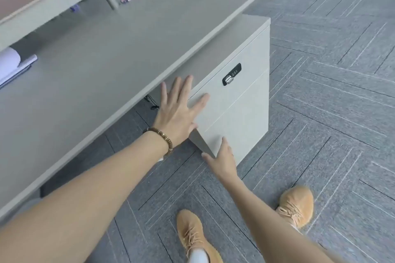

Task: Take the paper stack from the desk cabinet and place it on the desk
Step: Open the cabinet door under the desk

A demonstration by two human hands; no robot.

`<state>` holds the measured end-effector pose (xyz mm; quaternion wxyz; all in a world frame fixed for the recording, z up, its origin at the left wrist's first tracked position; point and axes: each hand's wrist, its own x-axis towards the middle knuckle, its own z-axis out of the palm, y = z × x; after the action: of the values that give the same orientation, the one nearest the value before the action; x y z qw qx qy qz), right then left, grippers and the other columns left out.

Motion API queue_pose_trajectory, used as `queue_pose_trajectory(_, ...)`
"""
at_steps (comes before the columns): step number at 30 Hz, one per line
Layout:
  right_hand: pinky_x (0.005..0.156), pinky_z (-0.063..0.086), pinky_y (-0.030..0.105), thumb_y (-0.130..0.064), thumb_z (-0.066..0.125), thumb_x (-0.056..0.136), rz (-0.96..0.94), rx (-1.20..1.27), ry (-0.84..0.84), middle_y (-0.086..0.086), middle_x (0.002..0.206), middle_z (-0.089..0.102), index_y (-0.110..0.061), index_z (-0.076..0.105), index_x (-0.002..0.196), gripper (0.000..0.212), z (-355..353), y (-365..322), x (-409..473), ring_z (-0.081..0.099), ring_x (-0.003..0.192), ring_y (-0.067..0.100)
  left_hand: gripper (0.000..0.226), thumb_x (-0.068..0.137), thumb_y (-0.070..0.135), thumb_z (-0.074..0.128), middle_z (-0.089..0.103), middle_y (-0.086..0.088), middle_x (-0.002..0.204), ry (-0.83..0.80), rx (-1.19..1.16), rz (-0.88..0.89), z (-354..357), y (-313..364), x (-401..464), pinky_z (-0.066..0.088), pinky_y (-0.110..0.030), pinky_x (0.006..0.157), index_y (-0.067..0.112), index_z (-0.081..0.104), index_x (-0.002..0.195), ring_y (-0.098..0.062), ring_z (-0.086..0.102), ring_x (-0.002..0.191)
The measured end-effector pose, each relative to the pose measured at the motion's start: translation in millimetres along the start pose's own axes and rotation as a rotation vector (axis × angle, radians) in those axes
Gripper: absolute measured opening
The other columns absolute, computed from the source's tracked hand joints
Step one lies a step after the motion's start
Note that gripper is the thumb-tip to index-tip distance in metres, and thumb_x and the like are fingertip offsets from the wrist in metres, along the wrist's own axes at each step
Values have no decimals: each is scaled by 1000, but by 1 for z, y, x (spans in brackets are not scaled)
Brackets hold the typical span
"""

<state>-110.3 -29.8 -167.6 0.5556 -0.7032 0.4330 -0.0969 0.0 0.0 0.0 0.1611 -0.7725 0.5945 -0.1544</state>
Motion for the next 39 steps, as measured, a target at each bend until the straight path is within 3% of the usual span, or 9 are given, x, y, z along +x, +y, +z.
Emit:
queue_pose_trajectory(2, 113, 35, 41, -39, 71, 90, -15, 107, 56, 12, 163, 26, -15, 2, 162, 103, 7, 0, 10, 33, 148, 32, 91, 70, 26, 87, 22, -27, 161, 15, -21, -12, 1, -4, 8, 23, -70, 114, 27, 41, 148, -55, 23, 144)
queue_pose_trajectory(6, 109, 40, 42, -39, 79, 81, 5, 212, 137, 11, 159, 24, -21, 2, 161, 113, 24, -4, 28, 40, 142, 33, 94, 62, 26, 91, 31, -26, 157, 62, 13, -6, 13, -3, 10, 31, -68, 111, 27, 47, 145, -55, 32, 140)
queue_pose_trajectory(11, 119, 29, 39, -37, 81, 78, -34, 228, 236, 9, 168, 6, -19, 0, 161, 118, 29, 0, 47, 17, 155, 28, 97, 63, 31, 90, 26, -23, 159, 73, 53, -25, 15, -4, 11, 30, -65, 113, 30, 43, 148, -52, 30, 142)
queue_pose_trajectory(15, 122, 30, 39, -32, 81, 75, -78, 197, 248, 1, 170, -3, -27, -4, 160, 121, 23, 2, 56, 12, 157, 25, 101, 63, 36, 89, 20, -20, 159, 63, 80, -46, 17, -2, 12, 27, -64, 116, 33, 38, 150, -50, 27, 144)
queue_pose_trajectory(30, 123, 26, 45, -38, 74, 69, -126, 22, 184, 6, 168, 12, -27, 0, 160, 118, -31, 23, 15, 16, 156, 24, 103, 63, 36, 90, 22, -21, 161, -2, 72, -120, 5, 9, 11, 24, -67, 115, 35, 36, 151, -51, 25, 144)
queue_pose_trajectory(34, 116, 38, 43, -34, 71, 73, -184, -86, 179, 7, 160, 25, -24, 4, 161, 111, -62, 37, -5, 34, 146, 27, 101, 67, 32, 88, 18, -21, 163, -38, 74, -143, -4, 15, 11, 23, -66, 116, 34, 34, 152, -51, 22, 145)
queue_pose_trajectory(39, 104, 50, 41, -12, 66, 75, -230, -89, 186, 3, 154, 28, -26, 9, 160, 103, -99, 50, -29, 46, 136, 27, 104, 67, 39, 87, 9, -17, 165, -125, 77, -215, -22, 31, 8, 19, -58, 120, 35, 29, 154, -51, 15, 146)
